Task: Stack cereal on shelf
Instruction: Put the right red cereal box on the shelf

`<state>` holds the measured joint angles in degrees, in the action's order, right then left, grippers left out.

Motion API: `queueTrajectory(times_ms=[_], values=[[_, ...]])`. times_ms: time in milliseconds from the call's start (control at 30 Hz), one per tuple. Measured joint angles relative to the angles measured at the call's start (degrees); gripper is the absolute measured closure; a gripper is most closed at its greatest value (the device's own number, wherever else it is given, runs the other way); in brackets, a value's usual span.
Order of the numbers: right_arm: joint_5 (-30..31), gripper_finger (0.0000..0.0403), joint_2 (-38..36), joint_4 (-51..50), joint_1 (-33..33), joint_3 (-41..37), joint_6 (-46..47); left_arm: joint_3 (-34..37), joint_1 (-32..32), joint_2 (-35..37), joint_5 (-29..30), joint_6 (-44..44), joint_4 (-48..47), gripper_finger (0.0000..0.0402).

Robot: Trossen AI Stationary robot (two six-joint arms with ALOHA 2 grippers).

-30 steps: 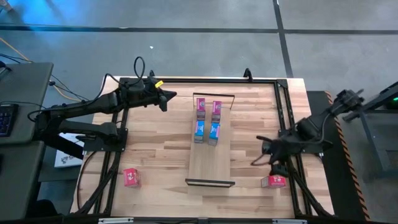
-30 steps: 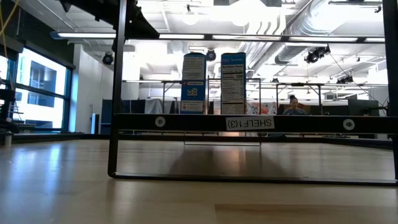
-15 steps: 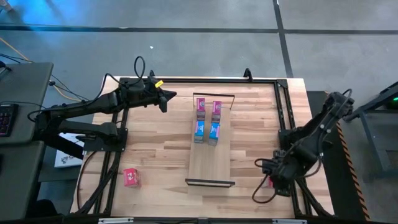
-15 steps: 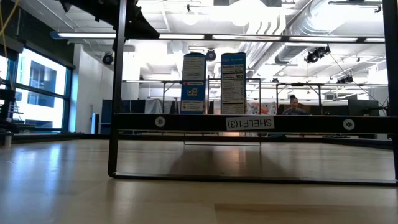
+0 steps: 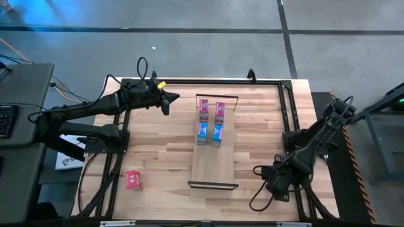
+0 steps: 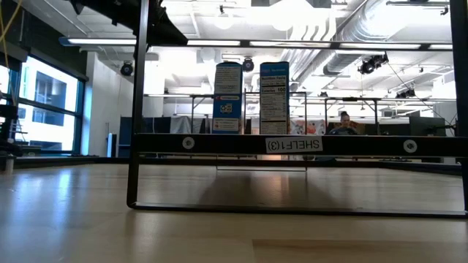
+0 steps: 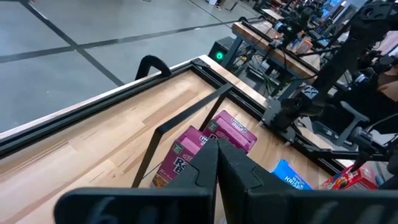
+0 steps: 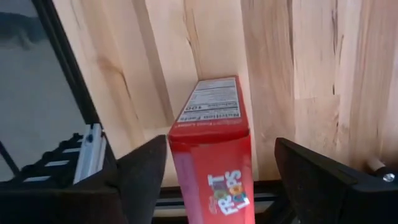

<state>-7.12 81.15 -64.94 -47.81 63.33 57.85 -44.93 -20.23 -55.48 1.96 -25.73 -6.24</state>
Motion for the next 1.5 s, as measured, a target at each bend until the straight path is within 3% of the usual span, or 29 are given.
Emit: queueTrajectory(times_ms=[467,967,1267,1500], values=[[-2.78,0.0128,6.93,-0.25,-0.26,-0.02,-4.58,0.00,0.00,0.00,-0.03,0.04,-0.02,0.0402],[-1.96,0.0249,8.00,-0.60,-0.26,-0.07,-5.87,0.00,0.00,0.00,-0.04,0.02,-0.04,0.0401],[-1.84,0.0290,-0.46,-0.64,1.36,-0.09,-5.42,0.00,0.00,0.00,-0.04,-0.13,-0.02,0.0402],[4.53,0.0290,-8.07,-0.72,9.38,2.80,-7.41,0.00,0.00,0.00,-0.03,-0.18,0.00,0.0402]])
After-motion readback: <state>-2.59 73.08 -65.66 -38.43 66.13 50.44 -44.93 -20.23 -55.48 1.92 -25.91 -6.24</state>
